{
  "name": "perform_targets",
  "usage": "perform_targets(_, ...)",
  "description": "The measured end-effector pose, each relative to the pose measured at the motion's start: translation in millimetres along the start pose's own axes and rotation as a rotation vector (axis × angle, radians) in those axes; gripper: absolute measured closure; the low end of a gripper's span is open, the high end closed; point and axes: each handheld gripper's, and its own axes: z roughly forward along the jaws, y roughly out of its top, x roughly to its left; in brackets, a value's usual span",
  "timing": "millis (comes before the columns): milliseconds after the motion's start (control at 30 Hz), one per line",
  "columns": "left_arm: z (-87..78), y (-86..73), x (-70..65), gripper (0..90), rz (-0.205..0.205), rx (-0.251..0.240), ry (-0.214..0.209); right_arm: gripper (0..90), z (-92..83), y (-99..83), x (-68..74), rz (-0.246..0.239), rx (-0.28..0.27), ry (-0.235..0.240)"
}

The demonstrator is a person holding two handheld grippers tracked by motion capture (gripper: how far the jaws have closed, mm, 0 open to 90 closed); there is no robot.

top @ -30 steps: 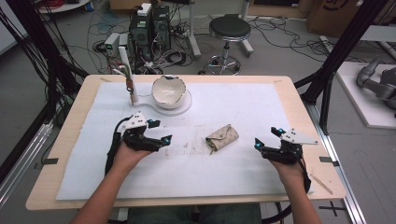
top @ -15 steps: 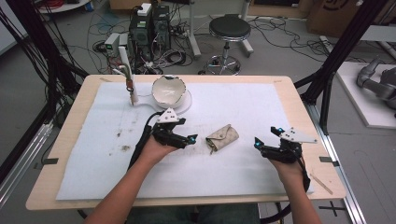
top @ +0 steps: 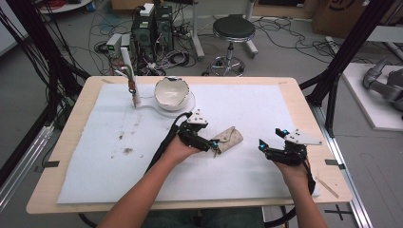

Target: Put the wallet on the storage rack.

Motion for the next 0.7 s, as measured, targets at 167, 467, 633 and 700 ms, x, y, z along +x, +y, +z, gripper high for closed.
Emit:
perform_targets(167,16.9,3.6,-1.2,16.9,0.000,0.026,-0.025,20.7,1.6,0.5,1.0,-0.006,0.005,0.003)
perform_targets(467,39.7,5.0,-5.3,16.8,0.013,0.090,-0.038,20.7,3.7,0.3,2.0,-0.012,0.014,0.004)
perform_targets(633,48.9,1.1,-7.1,16.9,0.026,0.135,-0.038,20.7,4.4,0.3,2.9,-0.017,0.015,0.007)
perform_targets(700,51.7,0.0,-8.0,16.8,0.025,0.147,-0.033,20.7,4.4,0.4,2.9,-0.018,0.014,0.007)
